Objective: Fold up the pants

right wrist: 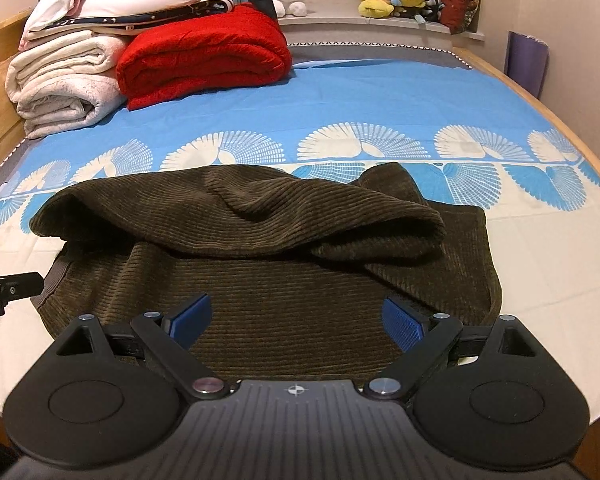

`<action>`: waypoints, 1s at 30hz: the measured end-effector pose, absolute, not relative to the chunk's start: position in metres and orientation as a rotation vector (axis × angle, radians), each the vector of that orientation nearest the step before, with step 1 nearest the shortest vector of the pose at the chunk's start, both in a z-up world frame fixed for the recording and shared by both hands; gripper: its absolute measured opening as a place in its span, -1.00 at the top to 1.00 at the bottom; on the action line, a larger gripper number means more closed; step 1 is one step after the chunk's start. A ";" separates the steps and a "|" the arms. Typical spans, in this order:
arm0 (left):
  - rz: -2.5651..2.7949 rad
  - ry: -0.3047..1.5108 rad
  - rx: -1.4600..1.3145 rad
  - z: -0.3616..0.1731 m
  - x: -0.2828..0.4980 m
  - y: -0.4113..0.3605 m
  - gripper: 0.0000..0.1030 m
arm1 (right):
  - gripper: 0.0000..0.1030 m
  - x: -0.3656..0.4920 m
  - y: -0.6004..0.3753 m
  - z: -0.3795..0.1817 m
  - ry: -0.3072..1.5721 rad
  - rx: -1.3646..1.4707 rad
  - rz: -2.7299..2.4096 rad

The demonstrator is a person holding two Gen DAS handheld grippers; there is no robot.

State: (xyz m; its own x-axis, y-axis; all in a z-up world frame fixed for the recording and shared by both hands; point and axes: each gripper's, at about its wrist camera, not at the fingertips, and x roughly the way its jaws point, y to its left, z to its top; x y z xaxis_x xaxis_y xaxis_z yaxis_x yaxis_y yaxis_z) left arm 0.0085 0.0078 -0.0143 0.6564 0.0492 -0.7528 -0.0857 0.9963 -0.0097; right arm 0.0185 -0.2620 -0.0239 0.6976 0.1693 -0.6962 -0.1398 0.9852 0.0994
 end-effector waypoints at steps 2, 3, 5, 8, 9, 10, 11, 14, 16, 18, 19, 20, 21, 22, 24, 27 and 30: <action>0.076 0.852 -0.048 -0.014 0.009 0.008 -0.99 | -0.80 0.019 -0.260 -0.024 0.767 0.022 0.164; 0.076 0.851 -0.050 -0.014 0.009 0.007 -0.99 | -0.80 0.019 -0.260 -0.025 0.763 0.017 0.163; 0.073 0.850 -0.051 -0.014 0.010 0.007 -0.99 | -0.80 0.019 -0.259 -0.024 0.752 0.005 0.160; 0.072 0.850 -0.048 -0.014 0.011 0.005 -0.99 | -0.80 0.019 -0.259 -0.024 0.761 0.013 0.161; 0.072 0.851 -0.047 -0.014 0.012 0.005 -0.99 | -0.80 0.019 -0.259 -0.024 0.759 0.010 0.160; 0.071 0.851 -0.047 -0.014 0.012 0.005 -0.99 | -0.80 0.019 -0.259 -0.024 0.760 0.011 0.161; 0.072 0.852 -0.047 -0.015 0.012 0.004 -0.99 | -0.80 0.020 -0.260 -0.024 0.765 0.012 0.161; 0.071 0.850 -0.047 -0.014 0.012 0.005 -0.99 | -0.80 0.019 -0.260 -0.024 0.773 0.018 0.162; 0.069 0.850 -0.044 -0.015 0.013 0.004 -0.99 | -0.80 0.019 -0.261 -0.024 0.772 0.009 0.157; 0.069 0.849 -0.043 -0.015 0.013 0.003 -0.99 | -0.80 0.019 -0.261 -0.023 0.770 0.004 0.154; 0.069 0.849 -0.043 -0.016 0.013 0.003 -0.99 | -0.80 0.019 -0.261 -0.023 0.769 0.003 0.153; 0.069 0.849 -0.044 -0.015 0.013 0.003 -0.99 | -0.80 0.019 -0.261 -0.023 0.769 0.003 0.153; 0.069 0.850 -0.043 -0.015 0.013 0.003 -0.99 | -0.80 0.019 -0.261 -0.023 0.769 0.003 0.152; 0.069 0.849 -0.043 -0.016 0.013 0.003 -0.99 | -0.80 0.019 -0.262 -0.023 0.773 0.002 0.152; 0.070 0.850 -0.042 -0.016 0.013 0.003 -0.99 | -0.80 0.019 -0.262 -0.023 0.773 0.002 0.153; 0.069 0.850 -0.044 -0.016 0.013 0.003 -0.99 | -0.80 0.019 -0.262 -0.023 0.777 0.003 0.154; 0.069 0.850 -0.043 -0.015 0.013 0.003 -0.99 | -0.80 0.019 -0.263 -0.023 0.783 0.010 0.156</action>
